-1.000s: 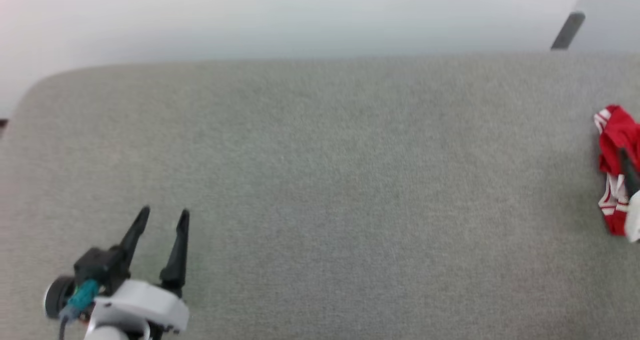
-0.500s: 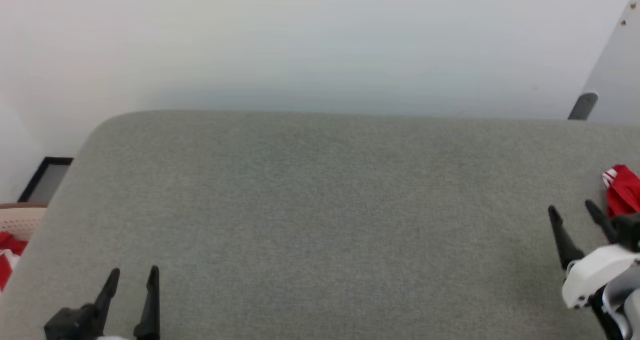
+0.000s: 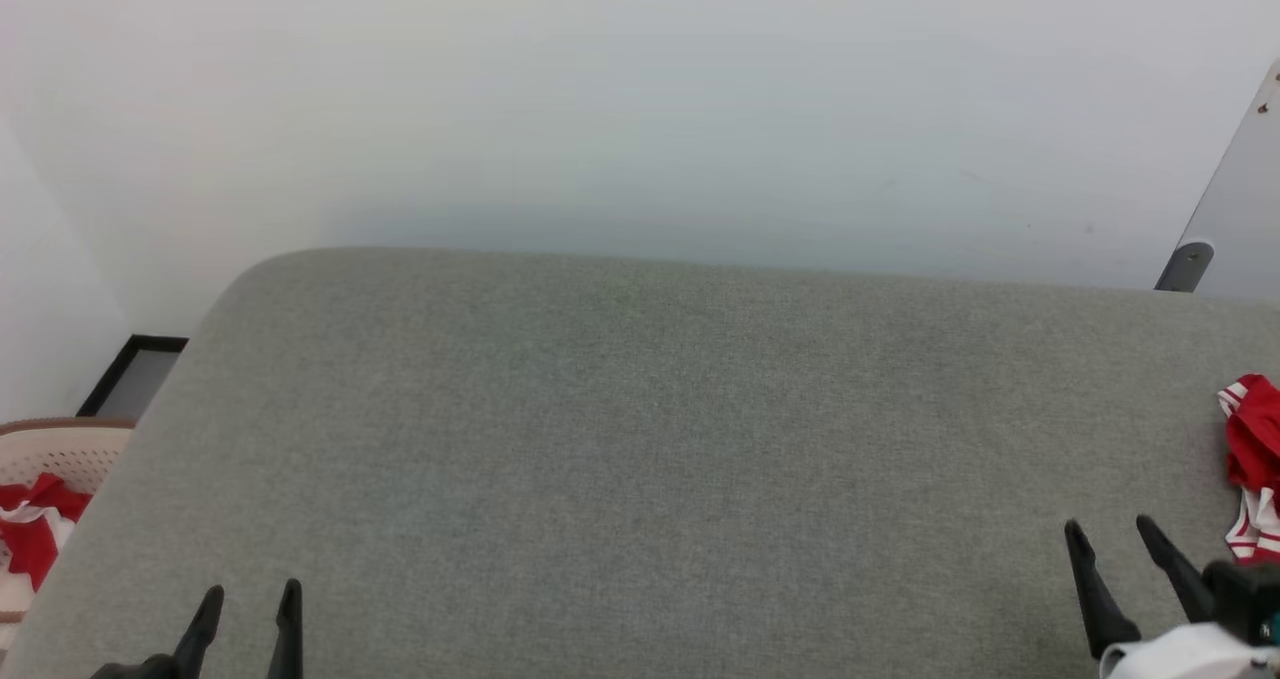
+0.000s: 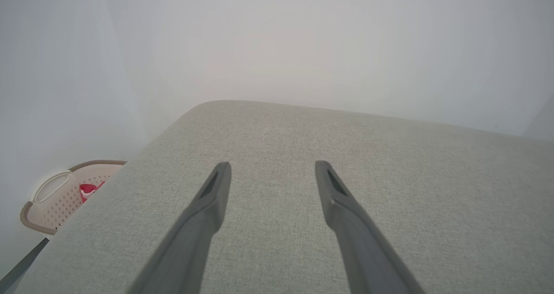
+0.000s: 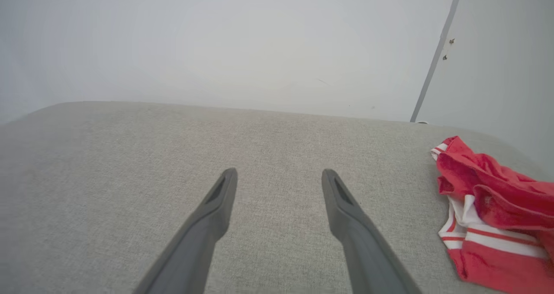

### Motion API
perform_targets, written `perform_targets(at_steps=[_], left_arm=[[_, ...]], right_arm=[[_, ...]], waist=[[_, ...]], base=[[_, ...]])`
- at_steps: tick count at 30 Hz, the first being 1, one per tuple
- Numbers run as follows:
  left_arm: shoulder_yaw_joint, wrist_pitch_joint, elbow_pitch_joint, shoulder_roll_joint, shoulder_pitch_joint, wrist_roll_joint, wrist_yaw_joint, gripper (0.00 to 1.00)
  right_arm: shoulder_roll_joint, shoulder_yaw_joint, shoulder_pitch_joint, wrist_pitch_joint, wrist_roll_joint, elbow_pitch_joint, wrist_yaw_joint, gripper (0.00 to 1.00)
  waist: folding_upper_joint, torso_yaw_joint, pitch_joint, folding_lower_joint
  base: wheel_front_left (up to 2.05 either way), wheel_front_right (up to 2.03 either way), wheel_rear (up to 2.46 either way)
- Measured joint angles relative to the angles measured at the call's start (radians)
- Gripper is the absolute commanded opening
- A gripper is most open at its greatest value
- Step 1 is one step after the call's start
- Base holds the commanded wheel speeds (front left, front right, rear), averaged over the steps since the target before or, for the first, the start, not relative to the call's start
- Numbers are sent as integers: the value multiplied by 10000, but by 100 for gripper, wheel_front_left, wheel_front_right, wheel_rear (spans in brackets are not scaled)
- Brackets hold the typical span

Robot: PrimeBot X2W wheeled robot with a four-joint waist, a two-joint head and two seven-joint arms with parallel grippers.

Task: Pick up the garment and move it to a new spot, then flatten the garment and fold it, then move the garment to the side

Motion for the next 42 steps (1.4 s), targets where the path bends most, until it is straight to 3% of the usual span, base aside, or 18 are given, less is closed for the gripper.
perform_targets(at_steps=[19, 42], left_arm=[[224, 0, 316, -161, 90, 127, -479, 100], [198, 0, 579, -240, -241, 205, -805, 100]], right_arm=[[823, -1043, 1845, 0, -755, -2048, 0, 100], [1035, -1193, 2091, 0, -957, -2334, 0, 100]], waist=[[0, -459, -143, 0], [0, -625, -182, 0]], base=[[0, 0, 0], [0, 0, 0]])
